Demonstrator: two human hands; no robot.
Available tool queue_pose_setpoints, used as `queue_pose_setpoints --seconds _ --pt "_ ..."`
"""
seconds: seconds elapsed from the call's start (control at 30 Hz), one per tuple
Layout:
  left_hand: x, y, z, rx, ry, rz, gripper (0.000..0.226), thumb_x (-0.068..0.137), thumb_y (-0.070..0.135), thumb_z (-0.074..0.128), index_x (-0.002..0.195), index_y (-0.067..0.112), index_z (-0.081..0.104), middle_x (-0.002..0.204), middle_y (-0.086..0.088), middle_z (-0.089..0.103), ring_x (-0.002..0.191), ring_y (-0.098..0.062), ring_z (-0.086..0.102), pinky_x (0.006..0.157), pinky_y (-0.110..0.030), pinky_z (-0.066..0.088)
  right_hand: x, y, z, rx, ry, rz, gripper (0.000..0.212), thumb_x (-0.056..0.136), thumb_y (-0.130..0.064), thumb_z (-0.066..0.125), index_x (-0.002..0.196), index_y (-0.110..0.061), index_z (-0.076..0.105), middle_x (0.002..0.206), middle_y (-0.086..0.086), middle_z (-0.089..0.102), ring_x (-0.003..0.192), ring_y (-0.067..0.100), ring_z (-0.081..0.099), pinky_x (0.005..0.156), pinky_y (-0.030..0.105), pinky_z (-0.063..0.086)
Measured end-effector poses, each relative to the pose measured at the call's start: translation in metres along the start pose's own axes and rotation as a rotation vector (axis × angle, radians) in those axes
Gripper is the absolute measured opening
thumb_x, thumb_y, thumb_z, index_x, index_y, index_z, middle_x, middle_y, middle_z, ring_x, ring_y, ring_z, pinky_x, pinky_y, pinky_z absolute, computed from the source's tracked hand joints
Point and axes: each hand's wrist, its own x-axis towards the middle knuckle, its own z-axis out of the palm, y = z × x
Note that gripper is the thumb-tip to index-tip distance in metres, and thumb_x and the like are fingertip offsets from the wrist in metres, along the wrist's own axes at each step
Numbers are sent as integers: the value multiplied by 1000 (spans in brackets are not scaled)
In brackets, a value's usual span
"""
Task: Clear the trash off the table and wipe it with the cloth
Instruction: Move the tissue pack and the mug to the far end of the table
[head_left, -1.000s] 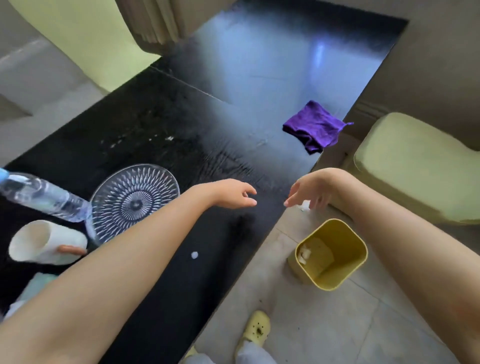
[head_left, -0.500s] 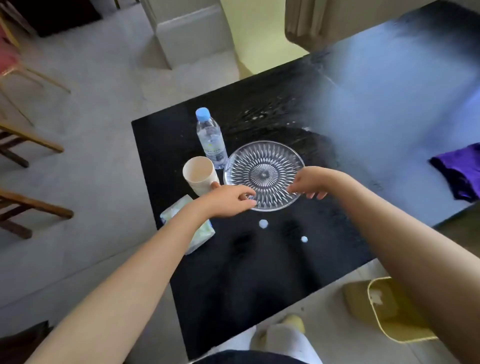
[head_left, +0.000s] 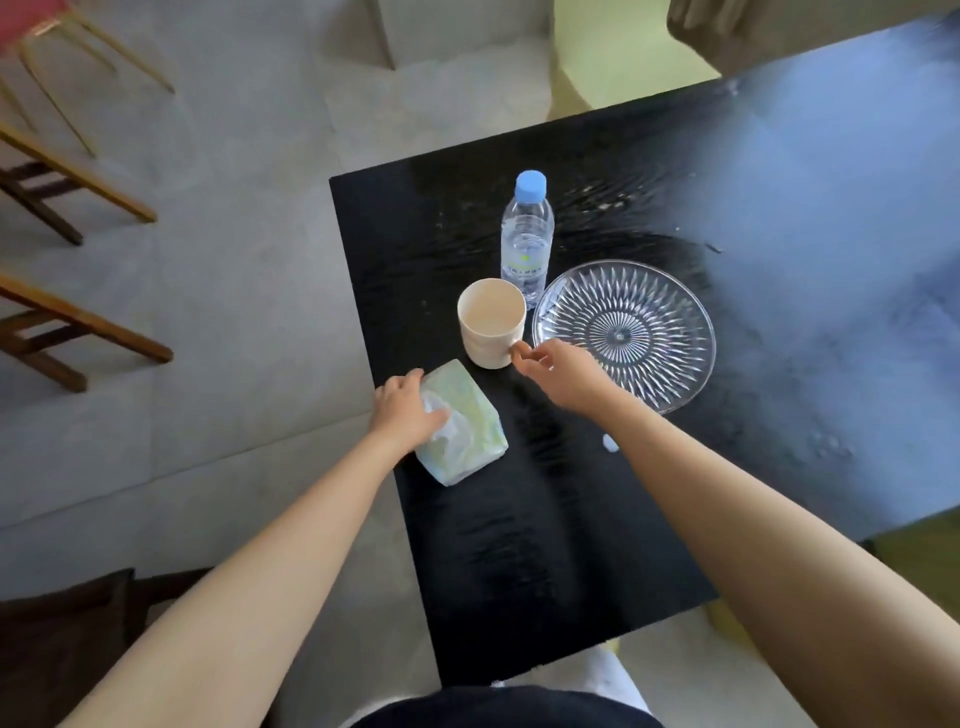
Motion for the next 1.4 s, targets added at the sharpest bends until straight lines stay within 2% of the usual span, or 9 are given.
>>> queue_pose_setpoints --seconds 0.23,0.4,0.53,0.63,0.77,1.03,1.2,1.3,1.4 --pt "24 -11 -2 -16 -10 5 69 76 37 71 134 10 45 134 -14 40 122 -32 47 98 -38 42 11 -5 18 79 44 32 48 92 -44 47 91 1 62 94 18 69 84 34 68 78 46 55" --pt "35 -16 -10 -232 -62 -64 42 74 27 73 109 11 55 118 -11 53 99 -27 57 73 -32 45 10 -9 24 224 69 76 37 90 -35 54 94 1 60 93 17 71 80 27 71 77 45 58" --pt "37 -20 -12 -485 -122 -102 25 76 14 71 86 16 48 97 -9 56 89 -24 57 80 -41 56 6 -10 24 206 109 70 36 90 -29 54 88 6 59 86 21 72 78 33 70 79 45 57" --pt "37 -18 -17 -628 -186 -134 20 79 7 69 88 15 53 91 -7 58 79 -19 57 63 -29 52 0 -7 20 158 137 49 33 89 -28 52 78 3 57 85 22 70 77 35 67 78 44 53" --pt "32 -5 -30 -752 -260 -137 25 80 -1 65 103 8 61 85 -6 64 76 -18 61 62 -28 52 -15 3 7 144 169 21 27 88 -26 54 75 -2 56 83 20 69 77 36 65 77 46 53" --pt "4 57 -56 -692 -305 57 11 82 -1 64 83 10 63 81 -8 64 59 -11 66 45 -17 54 -51 40 -72 137 261 -13 25 90 -23 55 90 0 65 85 16 73 75 30 71 73 38 57" --pt "-20 124 -43 -699 -338 134 8 85 4 63 86 12 63 85 -5 66 74 -16 63 53 -19 57 -81 90 -137 128 354 16 27 88 -22 56 82 3 63 79 17 73 76 32 69 76 40 57" --pt "-33 177 -24 -719 -333 175 8 87 4 61 86 12 59 86 -7 64 74 -17 62 56 -22 57 -103 123 -177 115 379 29 25 91 -24 55 83 -1 62 78 16 71 65 26 67 70 31 55" --pt "-43 235 -2 -752 -283 212 9 85 2 62 89 9 57 85 -11 62 69 -21 59 64 -32 52 -122 155 -220 84 396 50 24 92 -26 54 80 -5 61 82 18 73 71 29 70 75 36 55"
